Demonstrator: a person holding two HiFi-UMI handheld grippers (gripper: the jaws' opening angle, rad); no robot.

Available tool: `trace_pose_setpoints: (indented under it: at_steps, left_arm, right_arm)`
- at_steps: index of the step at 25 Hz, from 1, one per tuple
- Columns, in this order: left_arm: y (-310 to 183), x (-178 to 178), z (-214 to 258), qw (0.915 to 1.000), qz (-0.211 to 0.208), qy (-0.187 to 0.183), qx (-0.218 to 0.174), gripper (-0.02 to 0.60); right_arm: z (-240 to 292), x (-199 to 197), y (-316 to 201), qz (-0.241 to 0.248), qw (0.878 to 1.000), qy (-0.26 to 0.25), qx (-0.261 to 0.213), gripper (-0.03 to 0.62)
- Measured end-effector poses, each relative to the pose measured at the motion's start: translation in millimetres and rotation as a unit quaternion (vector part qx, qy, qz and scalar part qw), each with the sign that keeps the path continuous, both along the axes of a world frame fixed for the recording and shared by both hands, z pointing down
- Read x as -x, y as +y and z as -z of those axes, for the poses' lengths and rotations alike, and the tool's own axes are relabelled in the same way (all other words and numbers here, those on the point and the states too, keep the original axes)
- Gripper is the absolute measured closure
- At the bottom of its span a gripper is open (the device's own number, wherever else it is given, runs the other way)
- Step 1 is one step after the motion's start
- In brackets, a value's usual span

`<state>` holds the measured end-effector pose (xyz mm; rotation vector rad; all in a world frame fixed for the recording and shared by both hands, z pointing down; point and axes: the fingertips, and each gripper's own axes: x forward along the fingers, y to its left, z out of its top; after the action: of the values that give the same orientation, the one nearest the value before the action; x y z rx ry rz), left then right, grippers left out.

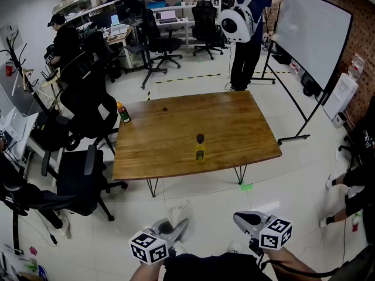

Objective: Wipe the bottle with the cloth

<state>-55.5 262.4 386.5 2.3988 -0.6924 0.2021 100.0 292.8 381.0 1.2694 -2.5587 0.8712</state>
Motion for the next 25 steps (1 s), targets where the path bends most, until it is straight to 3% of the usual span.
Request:
trace_pose_setpoints:
  at_steps: [9,15,20,22,25]
  left_arm:
    - [-26.8,64.6,-12.2,0.9990,-0.038,-0.024,-0.001,0.476]
    - [-66.0,54.7,-5.6,0.9991,-0.040,-0.010,-0.004,0.476]
    - [-103.1,31.6,-6.2,0.9989,-0.031,-0.030,-0.017,0.476]
    - [-123.8,25.3,-9.2,0.9988,-0.008,-0.045,-0.018,0.476]
    - [-156.5,19.9,-12.5,0.9968,0.046,-0.065,-0.006,0.476]
  right_arm:
    - [6.4,15.9,-42.4,-0.093,0.995,-0.003,-0.024,0.592]
    - [18.6,0.5,-78.7,-0.099,0.994,0.025,-0.043,0.584]
    - [17.1,-12.7,-150.4,-0.050,0.996,0.043,-0.063,0.520]
    - [13.6,-15.2,-185.4,-0.009,0.996,0.058,-0.073,0.466]
    - [6.2,-15.1,-237.9,0.062,0.990,0.088,-0.091,0.434]
